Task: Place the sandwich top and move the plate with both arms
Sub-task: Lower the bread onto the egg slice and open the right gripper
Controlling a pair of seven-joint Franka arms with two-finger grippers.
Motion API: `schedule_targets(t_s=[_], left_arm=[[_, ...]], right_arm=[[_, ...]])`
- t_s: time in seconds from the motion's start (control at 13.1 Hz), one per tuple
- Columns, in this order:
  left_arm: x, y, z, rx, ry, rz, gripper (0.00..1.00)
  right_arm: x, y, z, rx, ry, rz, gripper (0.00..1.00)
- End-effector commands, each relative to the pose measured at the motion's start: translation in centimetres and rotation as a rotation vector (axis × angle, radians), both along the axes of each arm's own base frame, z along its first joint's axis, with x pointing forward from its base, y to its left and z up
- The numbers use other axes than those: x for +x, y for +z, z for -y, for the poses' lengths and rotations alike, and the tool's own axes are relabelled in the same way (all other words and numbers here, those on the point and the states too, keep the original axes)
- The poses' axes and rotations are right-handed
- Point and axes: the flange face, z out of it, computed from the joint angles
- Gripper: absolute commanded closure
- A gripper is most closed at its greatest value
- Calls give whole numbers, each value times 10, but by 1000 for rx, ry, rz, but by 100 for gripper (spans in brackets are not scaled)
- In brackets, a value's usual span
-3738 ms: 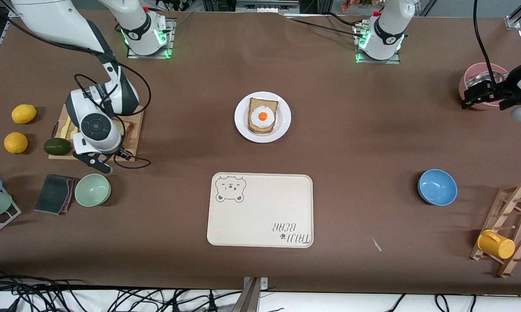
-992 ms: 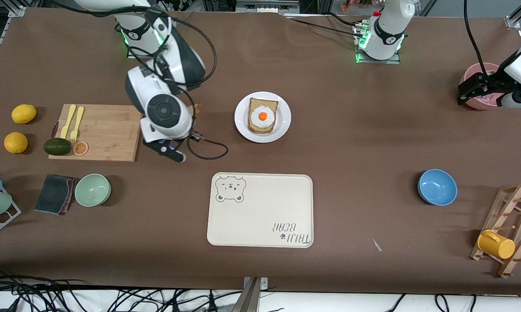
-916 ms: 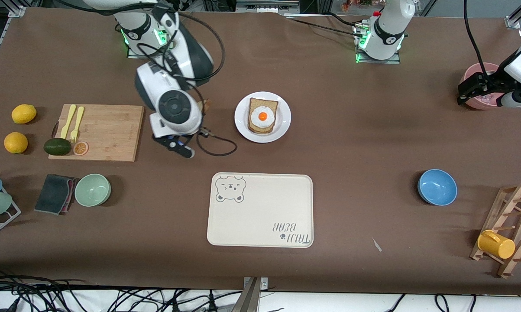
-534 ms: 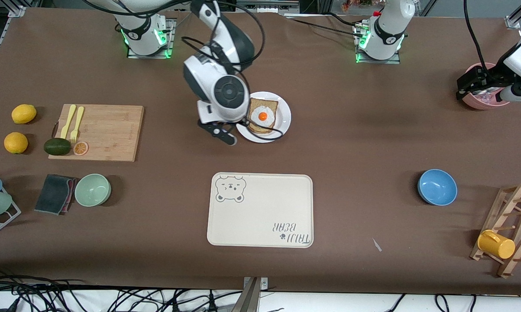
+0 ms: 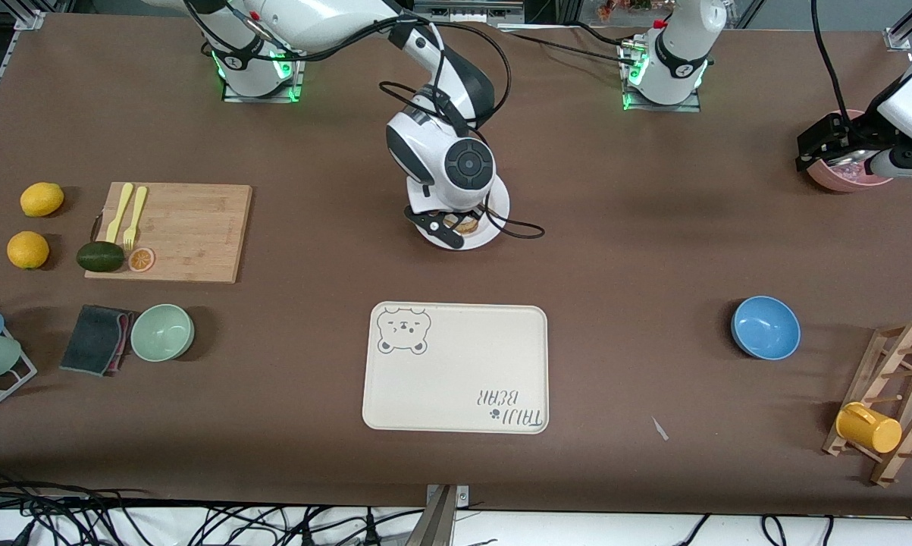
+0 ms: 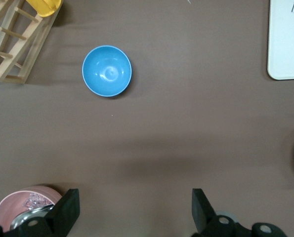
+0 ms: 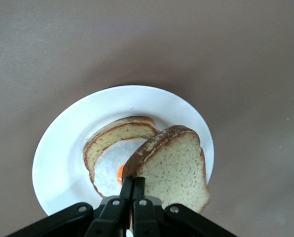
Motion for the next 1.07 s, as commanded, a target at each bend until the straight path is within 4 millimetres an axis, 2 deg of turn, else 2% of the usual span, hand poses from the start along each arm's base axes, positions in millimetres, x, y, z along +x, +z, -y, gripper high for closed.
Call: schedule_targets(t_s=[0.0, 0.15, 0.31, 0.38, 0.46, 0.53, 0.76, 0.99], left_arm=[[-1, 2, -3, -53, 8, -13, 0], [-2, 2, -11, -136, 41, -11, 0], [0, 0, -5, -132, 41, -16, 0], [0, 0, -5, -127, 41, -18, 0], [0, 0, -4, -96, 32, -18, 0], [0, 2, -3, -62, 23, -14, 0], [1, 9, 4, -57, 10, -1, 0], [1, 7, 3, -57, 11, -4, 0]], right_arm=[[6, 10, -10, 30, -23, 33, 100], [11, 7, -12, 56, -31, 58, 100], [9, -4, -13, 43, -31, 50, 100], [7, -8, -14, 36, -26, 48, 97], [6, -9, -14, 29, -16, 60, 39], [7, -10, -13, 12, 0, 79, 0], [9, -4, -13, 18, 0, 91, 0], [19, 16, -4, 25, 2, 102, 0]])
